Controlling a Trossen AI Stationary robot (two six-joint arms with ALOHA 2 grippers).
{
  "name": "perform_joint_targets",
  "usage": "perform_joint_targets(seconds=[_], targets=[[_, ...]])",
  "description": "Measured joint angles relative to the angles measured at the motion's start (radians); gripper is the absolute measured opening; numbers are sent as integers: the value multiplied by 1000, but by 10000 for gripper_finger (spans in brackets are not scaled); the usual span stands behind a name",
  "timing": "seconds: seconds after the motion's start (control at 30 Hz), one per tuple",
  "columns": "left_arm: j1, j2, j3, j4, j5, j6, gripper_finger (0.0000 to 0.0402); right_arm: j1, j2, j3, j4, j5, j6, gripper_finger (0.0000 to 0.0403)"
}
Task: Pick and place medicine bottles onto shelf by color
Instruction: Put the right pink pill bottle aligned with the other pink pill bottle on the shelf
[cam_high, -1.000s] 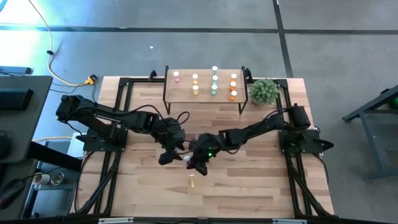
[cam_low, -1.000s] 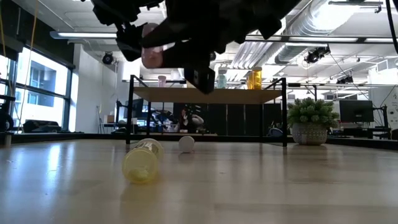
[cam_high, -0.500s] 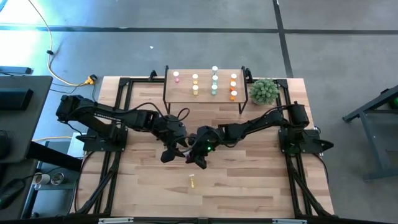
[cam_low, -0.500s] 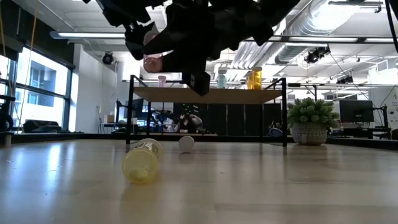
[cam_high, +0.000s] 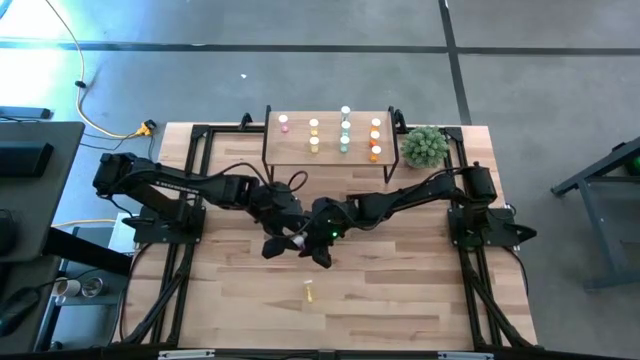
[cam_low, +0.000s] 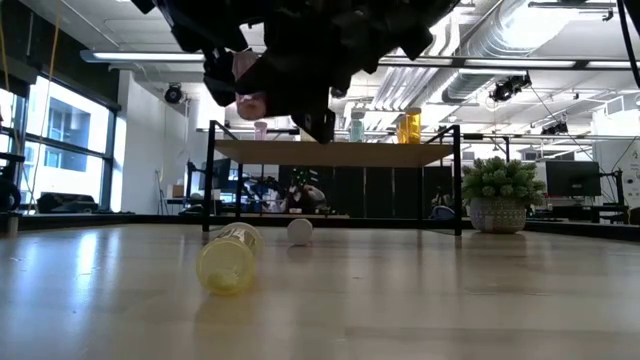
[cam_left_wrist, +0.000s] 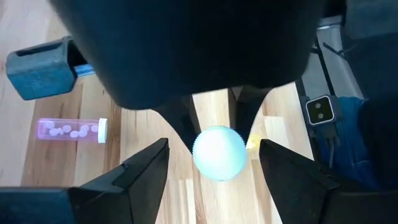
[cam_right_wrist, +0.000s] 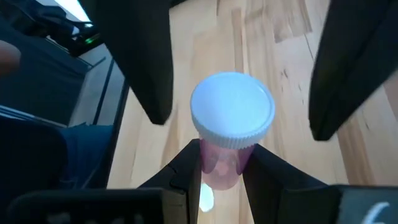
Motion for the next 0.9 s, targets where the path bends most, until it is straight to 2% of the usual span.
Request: perform_joint_targets(seconds=[0.5,0.9], targets=[[-2,-1,0,0,-2,-5,234,0,0,1,18,1,-4,83],[-3,0,0,1,-2,-3,139,0,0,1,17,2,-4,83]])
